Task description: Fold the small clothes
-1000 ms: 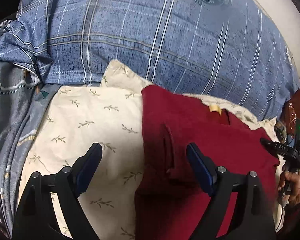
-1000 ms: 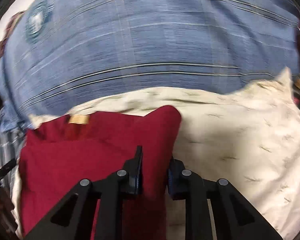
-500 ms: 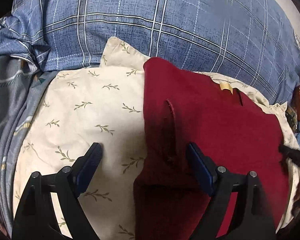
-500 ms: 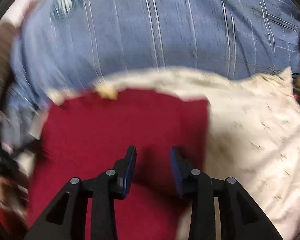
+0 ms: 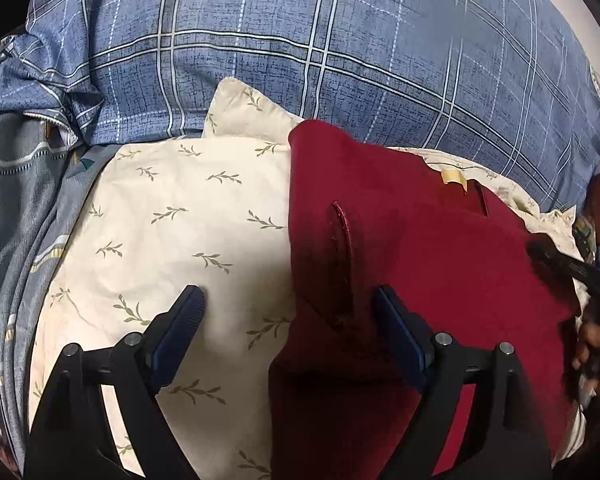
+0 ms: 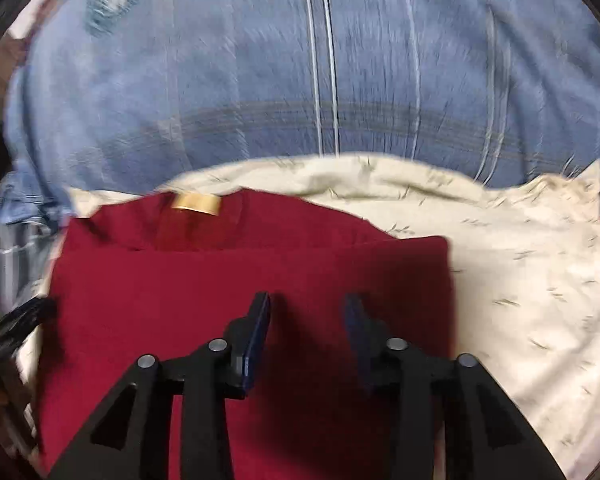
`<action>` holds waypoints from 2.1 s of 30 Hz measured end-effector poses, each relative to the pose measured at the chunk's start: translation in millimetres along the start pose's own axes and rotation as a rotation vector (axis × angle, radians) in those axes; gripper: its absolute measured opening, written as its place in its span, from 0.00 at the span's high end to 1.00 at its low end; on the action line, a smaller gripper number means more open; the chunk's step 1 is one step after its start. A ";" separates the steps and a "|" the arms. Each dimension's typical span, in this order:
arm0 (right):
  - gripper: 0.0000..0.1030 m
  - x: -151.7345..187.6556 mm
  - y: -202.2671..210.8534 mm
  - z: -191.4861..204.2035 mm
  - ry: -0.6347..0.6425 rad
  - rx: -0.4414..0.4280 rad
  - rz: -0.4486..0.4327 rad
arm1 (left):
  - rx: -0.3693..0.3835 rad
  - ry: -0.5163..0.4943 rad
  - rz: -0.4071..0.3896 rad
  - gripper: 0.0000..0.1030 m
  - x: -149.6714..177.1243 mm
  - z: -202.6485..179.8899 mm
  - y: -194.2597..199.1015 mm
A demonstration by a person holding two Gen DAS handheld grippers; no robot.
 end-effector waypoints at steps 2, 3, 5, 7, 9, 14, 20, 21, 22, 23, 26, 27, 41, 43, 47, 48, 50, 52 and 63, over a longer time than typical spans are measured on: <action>0.65 -0.8 -6.5 -7.7 -0.003 0.043 -0.036 | 0.001 -0.005 -0.002 0.16 0.6 -0.4 1.0; 0.65 -2.1 -8.6 -9.5 -0.015 0.040 -0.034 | 0.003 -0.004 -0.001 0.16 0.9 0.0 0.6; 0.65 -1.6 -2.0 -11.6 -0.021 0.032 -0.020 | 0.007 0.003 0.003 0.16 1.1 1.4 -0.2; 0.61 4.7 14.4 -11.5 -0.009 0.027 -0.008 | 0.007 0.005 0.003 0.16 1.4 2.0 0.7; 0.60 21.1 42.6 -11.6 -0.015 -0.015 -0.013 | 0.004 0.002 0.002 0.16 2.0 1.8 1.4; 0.54 55.9 65.1 -19.4 0.030 0.033 0.027 | 0.002 0.006 -0.001 0.16 3.7 0.6 2.6; 0.54 55.5 92.2 -24.7 0.003 0.067 -0.019 | 0.031 0.019 -0.014 0.16 11.8 1.7 27.7; 0.52 56.1 102.1 -27.8 -0.017 0.050 -0.039 | 0.033 0.020 -0.018 0.16 14.3 1.8 33.4; 0.48 55.6 103.1 -27.9 -0.025 0.035 -0.046 | 0.038 0.021 -0.021 0.16 16.1 1.3 37.4; 0.46 57.7 100.1 -28.6 -0.022 0.034 -0.038 | 0.051 0.022 -0.025 0.16 21.0 0.9 44.8; 0.47 71.5 67.8 -42.4 -0.059 0.053 0.073 | 0.068 0.025 -0.006 0.16 35.4 0.5 59.0; 0.47 71.9 73.8 -49.0 -0.118 0.020 0.046 | 0.075 0.016 0.004 0.16 40.1 -0.8 63.8; 0.42 181.0 190.6 -23.5 -0.111 -0.226 0.070 | 0.124 -0.022 0.100 0.16 150.8 9.3 131.0; 0.42 204.1 191.2 -20.2 -0.100 -0.222 0.096 | 0.132 -0.031 0.108 0.16 161.4 6.2 134.8; 0.61 228.5 185.8 -10.3 -0.058 -0.234 0.101 | 0.125 -0.046 0.112 0.16 176.6 2.6 138.8; 0.87 230.1 188.3 -4.3 -0.013 -0.227 0.094 | 0.121 -0.046 0.112 0.16 178.6 2.7 139.9; 0.92 227.5 194.9 -3.9 -0.006 -0.220 0.075 | 0.125 -0.041 0.117 0.16 180.9 2.5 143.9; 0.93 223.0 201.0 -13.1 0.002 -0.178 0.057 | 0.138 -0.028 0.119 0.16 182.8 4.6 148.9; 0.43 250.1 222.5 -25.8 -0.044 -0.299 0.153 | 0.147 -0.034 0.170 0.16 215.7 3.6 160.5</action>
Point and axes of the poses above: each gripper's, at about its wrist camera, not at the fingertips, and y roughly against the way its jaws point, z to its left, x to its underside, the point moved 5 cm from there along -y, roughly the way its jaws point, and after that the axes turned 4 degrees about -z, right-handed, at the moved point
